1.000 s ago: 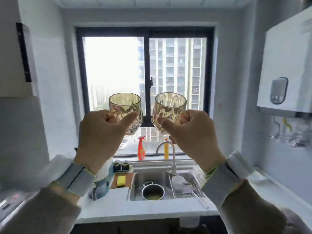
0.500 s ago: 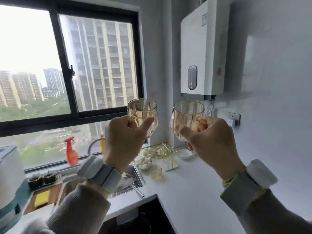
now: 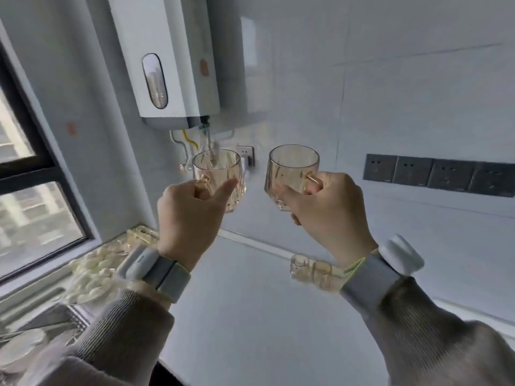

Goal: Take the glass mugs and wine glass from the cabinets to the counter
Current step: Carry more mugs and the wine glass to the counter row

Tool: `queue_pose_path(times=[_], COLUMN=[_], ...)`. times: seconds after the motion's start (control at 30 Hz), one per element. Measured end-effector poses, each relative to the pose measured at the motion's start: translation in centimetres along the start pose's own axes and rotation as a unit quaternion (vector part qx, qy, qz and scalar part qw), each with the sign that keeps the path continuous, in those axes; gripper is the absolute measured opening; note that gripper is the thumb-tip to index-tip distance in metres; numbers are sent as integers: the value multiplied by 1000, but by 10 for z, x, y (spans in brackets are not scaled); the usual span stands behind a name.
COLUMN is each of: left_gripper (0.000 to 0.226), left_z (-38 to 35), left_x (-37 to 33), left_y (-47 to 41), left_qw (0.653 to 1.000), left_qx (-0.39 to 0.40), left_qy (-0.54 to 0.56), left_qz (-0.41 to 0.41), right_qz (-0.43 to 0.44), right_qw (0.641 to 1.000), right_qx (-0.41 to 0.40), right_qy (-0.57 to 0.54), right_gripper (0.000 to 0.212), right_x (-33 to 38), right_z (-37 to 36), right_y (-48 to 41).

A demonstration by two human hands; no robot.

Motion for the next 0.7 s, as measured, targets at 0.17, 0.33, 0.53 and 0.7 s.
queue_pose_path(times=[0.17,0.33,0.53,0.7], left_gripper=[72,71,66,67], left_z=[-71,-153,-233,-280], left_x=[23,43,62,84], left_y=[-9,11,48,83], left_qw=[996,979,953,934], left_qx=[82,191,282,330], left_qy=[37,79,109,128], left_qz=[-9,1,15,51], right_qz=[-50,-103,-171,-206], right_qw=[996,982,965,955], right_qx=[-55,-115,-140,-148], right_qy=[39,109,141,155], right_gripper=[59,63,63,62], right_x=[-45,-104,-177,-224], right_z=[0,12,21,21], right_y=[-16,-13,-1,12])
Point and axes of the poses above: each hand's wrist, its own y-axis away from the middle knuckle, its own z-axis out of the back of the hand, x = y × z, the point moved 5 cm from there along -y, towards the middle knuckle, and after that the axes turned 7 degrees about y, right-handed, at the moved point
